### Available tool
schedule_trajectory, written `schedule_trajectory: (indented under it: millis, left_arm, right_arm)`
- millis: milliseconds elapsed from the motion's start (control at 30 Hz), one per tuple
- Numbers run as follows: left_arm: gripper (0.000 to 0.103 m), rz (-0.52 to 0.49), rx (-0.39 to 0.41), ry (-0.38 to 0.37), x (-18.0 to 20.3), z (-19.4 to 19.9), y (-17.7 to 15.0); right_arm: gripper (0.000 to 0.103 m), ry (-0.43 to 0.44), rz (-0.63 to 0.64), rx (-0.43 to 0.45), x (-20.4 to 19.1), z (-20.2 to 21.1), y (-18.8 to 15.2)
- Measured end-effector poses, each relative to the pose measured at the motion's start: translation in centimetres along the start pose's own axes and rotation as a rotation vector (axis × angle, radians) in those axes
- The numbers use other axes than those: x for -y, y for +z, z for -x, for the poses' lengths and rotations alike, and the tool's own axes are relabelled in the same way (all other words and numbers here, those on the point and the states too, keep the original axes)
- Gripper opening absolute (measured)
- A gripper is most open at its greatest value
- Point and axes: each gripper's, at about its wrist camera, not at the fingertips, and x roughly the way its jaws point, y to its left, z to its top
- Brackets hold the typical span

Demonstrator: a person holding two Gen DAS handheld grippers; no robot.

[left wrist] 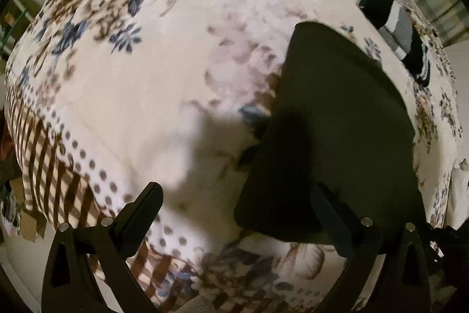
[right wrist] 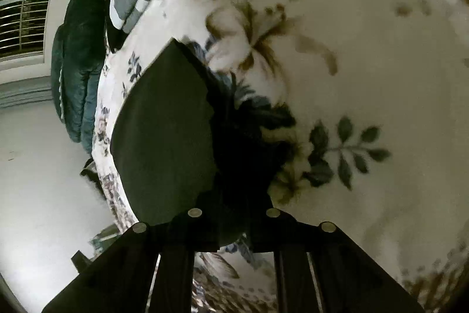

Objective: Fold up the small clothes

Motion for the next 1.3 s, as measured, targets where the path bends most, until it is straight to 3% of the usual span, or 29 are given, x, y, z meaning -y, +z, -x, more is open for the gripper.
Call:
schedule_trajectory:
  millis: [67,167,267,300,367,467,567,633,767,933,967,1000,1033,1067,1100,1167,1300]
  left_arm:
    - [0.103,-0.019,0.014,-0.008,0.2,0.1,0.5]
    - [0.103,-0.030,0.021,-0.017,0.3,-0.5,1.4]
    - [0.103,-0.062,0.027,-0.018,0.6,-1.7,2.6]
    - [0.103,-0.072,0.032,-0.029,0.6,-1.9,3.1]
    - [0.103,-0.091,0.043,-0.070,0.6,-2.5,4.1]
    - [0.103,-0.136,0.020,-0.213,0.9,-4.5,6.0]
    - [0.103,-0.170,-0.064,-0.338,1.4,-7.6,7.3]
    - [0.103,-0.186,-0.113,-0.405,2.0,-9.3,7.7]
    - [0.103,-0.250,-0.126,-0.451,3.8,-10.8,8.1]
    - [0.102,-0.268,-0.107,-0.468,5.2,-11.0,8.7]
    - [0.096,-0.254,-0.093,-0.485,5.3,-10.8,9.0]
    - [0.069,-0.251,-0.087,-0.499,5.2,-10.6,9.2]
    - [0.055,-0.255,-0.084,-0.507,5.3,-10.2,9.4]
    - [0.040,-0.252,-0.085,-0.504,5.5,-9.9,9.5]
    - [0.030,-0.252,-0.079,-0.506,5.5,-9.6,9.6]
    - [0.024,-0.258,-0.067,-0.504,5.6,-8.7,9.7]
    - [0.021,-0.288,-0.072,-0.487,6.7,-7.0,10.2]
  right_arm:
    - [0.011,-0.045,0.018,0.004,0.3,0.8,-0.4]
    - [0.011,-0.118,-0.016,-0.047,1.9,-1.4,0.0]
    - [0.017,-0.084,-0.041,-0.132,3.4,-3.1,1.4]
    - [0.021,-0.071,-0.037,-0.146,3.4,-3.1,2.0]
    - [0.052,-0.060,-0.001,-0.131,3.3,-2.1,3.6]
    - [0.071,0.012,0.070,-0.151,2.8,-2.6,6.4]
    - [0.071,0.090,0.165,-0.234,1.7,-5.9,9.4]
    - [0.071,0.157,0.202,-0.338,0.8,-9.5,11.3]
    - [0.073,0.270,0.297,-0.472,-2.4,-13.2,11.7]
    - [0.073,0.299,0.366,-0.558,-5.5,-16.4,10.0]
    - [0.073,0.307,0.368,-0.554,-5.8,-16.5,9.9]
    - [0.071,0.312,0.370,-0.547,-6.0,-16.5,9.8]
    - [0.062,0.299,0.373,-0.536,-5.8,-16.5,9.5]
    - [0.041,0.278,0.373,-0.520,-5.3,-16.0,9.2]
    - [0.035,0.287,0.355,-0.511,-5.2,-15.6,8.9]
    - [0.025,0.308,0.328,-0.488,-4.7,-14.5,8.8]
    - [0.020,0.300,0.310,-0.451,-5.5,-12.5,8.5]
